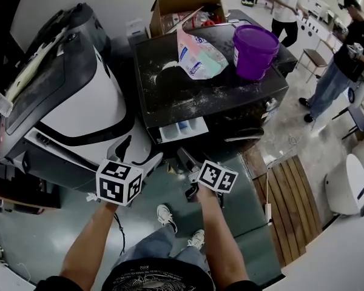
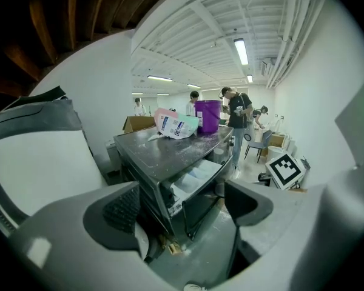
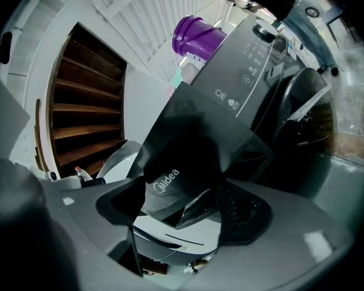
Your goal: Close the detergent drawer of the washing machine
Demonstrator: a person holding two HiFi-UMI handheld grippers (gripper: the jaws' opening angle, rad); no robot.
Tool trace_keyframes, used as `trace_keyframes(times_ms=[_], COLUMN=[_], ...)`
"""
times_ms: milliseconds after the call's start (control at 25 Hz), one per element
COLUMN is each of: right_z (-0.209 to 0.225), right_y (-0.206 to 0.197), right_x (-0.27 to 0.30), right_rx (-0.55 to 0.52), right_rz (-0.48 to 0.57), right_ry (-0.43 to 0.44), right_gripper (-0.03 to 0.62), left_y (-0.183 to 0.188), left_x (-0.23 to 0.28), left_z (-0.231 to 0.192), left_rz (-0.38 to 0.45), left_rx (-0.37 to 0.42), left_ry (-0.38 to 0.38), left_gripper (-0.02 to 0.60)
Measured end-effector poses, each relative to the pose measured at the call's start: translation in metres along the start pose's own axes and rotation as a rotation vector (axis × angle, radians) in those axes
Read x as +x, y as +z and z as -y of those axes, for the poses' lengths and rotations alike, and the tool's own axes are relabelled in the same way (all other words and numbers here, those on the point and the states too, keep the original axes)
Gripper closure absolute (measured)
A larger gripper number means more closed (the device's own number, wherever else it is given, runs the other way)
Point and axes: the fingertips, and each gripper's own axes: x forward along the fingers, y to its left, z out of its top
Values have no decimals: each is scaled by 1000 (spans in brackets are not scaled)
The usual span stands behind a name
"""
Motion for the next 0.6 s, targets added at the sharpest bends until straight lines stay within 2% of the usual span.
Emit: trace_keyframes(times_ms=[600], right_z=[2], right_y=[17], right_x=[31], right_rx=[6], right_rz=[23], right_ry=[-33], right_gripper=[223], left_y=[13], left_x=[23], left_z=[-31], left_rz=[5], left_rx=[4], left_ry=[-31], left_gripper=[164])
